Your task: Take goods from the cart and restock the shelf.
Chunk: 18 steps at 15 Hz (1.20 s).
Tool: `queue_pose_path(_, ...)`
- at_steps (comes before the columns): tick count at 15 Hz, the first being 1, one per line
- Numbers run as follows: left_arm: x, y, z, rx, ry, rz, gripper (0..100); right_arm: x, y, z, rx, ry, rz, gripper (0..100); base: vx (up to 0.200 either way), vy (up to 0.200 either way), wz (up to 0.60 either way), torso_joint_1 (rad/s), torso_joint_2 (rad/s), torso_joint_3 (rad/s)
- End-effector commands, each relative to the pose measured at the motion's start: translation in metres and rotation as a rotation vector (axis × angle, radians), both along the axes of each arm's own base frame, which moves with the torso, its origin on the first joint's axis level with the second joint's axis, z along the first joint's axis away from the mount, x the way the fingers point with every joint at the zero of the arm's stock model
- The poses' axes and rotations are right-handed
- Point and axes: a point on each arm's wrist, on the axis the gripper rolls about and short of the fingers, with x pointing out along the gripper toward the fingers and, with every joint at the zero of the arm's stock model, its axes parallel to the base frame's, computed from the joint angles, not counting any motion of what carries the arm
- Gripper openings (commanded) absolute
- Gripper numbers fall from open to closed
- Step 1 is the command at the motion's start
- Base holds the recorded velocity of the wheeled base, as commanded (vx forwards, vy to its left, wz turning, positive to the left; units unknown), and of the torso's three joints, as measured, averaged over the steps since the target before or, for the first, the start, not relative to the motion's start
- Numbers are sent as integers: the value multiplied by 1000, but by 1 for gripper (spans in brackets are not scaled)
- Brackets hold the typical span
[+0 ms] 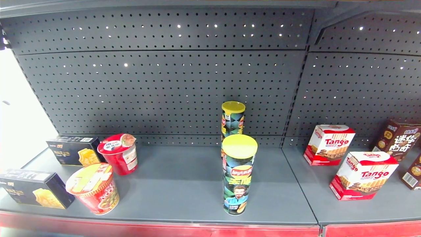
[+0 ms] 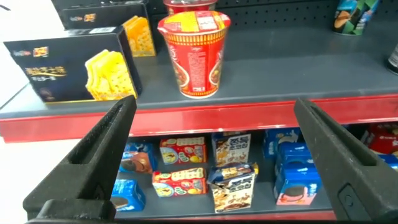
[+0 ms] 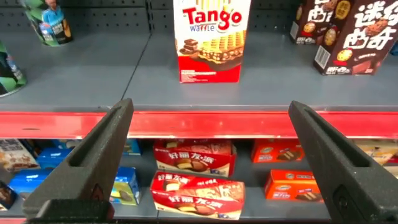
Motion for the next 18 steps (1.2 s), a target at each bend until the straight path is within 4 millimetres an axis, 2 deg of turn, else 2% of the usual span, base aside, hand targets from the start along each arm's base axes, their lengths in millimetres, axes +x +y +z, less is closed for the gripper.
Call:
queue_pose_path(1, 0, 0, 0, -1, -1, 1, 100, 0, 0, 0, 0, 2, 0, 100, 0, 0, -600, 17, 2, 7)
queue_pose_path(2, 0, 0, 0, -1, -1, -1, 100, 0, 0, 0, 0, 0, 0, 100, 0, 0, -600, 2, -2, 7)
queue_pose_path(11, 0, 0, 0, -4, 0, 2, 100, 0, 0, 0, 0, 0, 0, 100, 0, 0, 0, 0, 0, 0)
queue_pose_path(14, 0, 0, 0, -11, 0, 5, 100, 0, 0, 0, 0, 2, 0, 100, -200, 0, 0, 7, 1, 2)
queue_pose_path(18, 0, 0, 0, -13, 0, 5, 100, 0, 0, 0, -2, 0, 3, 100, 0, 0, 0, 0, 0, 0)
